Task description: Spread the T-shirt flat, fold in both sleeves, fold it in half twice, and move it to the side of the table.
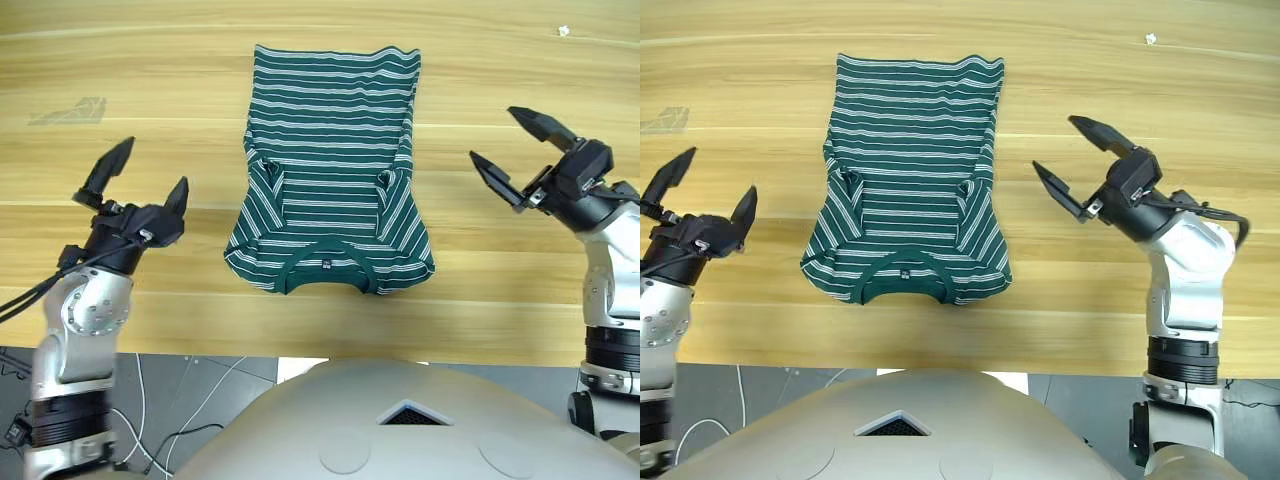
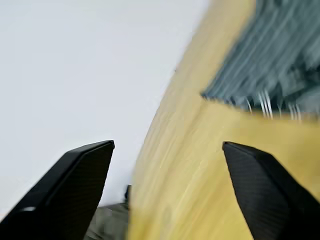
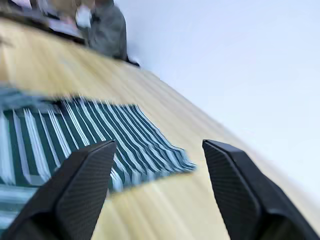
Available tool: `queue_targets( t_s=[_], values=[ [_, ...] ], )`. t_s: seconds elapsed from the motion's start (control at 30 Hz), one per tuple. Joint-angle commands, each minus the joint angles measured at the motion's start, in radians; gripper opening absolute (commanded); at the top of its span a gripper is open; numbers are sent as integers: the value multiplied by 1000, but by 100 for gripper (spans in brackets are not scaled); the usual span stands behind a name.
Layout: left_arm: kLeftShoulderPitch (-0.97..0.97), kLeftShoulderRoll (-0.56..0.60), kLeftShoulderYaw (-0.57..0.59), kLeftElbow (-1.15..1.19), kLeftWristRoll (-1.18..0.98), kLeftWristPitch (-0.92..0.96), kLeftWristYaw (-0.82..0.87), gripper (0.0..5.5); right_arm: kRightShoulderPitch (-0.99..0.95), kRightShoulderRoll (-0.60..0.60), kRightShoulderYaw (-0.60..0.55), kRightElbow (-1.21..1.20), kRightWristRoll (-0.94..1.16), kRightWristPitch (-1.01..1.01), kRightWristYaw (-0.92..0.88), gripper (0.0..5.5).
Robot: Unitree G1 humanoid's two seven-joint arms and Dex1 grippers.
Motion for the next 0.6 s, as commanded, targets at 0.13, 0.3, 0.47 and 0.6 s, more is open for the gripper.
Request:
queue_targets(
  t_s=[0.13, 0.3, 0.47, 0.6],
  values=[
    [-125, 272, -249, 290, 511, -185, 321, 401, -143, -189, 87, 370, -702, -784, -239, 321],
    [-270, 331, -415, 373, 685, -251, 477, 401, -219, -277, 149, 500, -1054, -929, -490, 321],
    [-386, 346, -562, 399, 760, -302, 546, 401, -261, -313, 282, 558, -1290, -941, -751, 321],
    [-486, 324, -671, 413, 786, -342, 552, 401, -304, -288, 406, 566, -1349, -935, -861, 321]
  ],
)
